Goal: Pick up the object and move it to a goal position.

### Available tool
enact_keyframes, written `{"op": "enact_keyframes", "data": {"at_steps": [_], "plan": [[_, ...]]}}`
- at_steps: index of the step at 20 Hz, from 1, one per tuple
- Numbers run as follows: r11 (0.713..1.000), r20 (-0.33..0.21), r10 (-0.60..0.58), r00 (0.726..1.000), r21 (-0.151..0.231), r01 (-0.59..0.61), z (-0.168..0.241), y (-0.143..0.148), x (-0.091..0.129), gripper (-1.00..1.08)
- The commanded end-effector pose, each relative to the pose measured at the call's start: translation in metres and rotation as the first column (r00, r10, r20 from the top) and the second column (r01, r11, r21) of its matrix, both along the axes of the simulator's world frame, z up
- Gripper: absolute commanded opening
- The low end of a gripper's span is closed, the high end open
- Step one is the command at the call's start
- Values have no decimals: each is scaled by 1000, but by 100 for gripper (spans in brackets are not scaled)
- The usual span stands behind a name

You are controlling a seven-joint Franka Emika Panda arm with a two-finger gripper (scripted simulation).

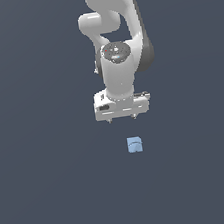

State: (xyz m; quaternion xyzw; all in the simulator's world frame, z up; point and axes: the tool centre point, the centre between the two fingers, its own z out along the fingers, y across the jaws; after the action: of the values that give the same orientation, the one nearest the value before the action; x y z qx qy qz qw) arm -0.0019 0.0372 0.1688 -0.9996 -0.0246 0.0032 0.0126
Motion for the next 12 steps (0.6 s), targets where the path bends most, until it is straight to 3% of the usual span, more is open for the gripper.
{"op": "enact_keyframes", "data": {"at_steps": [1, 12], "plan": [[1000, 0, 0, 1000, 0, 0, 0, 0, 0, 100], [999, 25, 52, 998, 17, -52, 3, 23, 10, 100]]}}
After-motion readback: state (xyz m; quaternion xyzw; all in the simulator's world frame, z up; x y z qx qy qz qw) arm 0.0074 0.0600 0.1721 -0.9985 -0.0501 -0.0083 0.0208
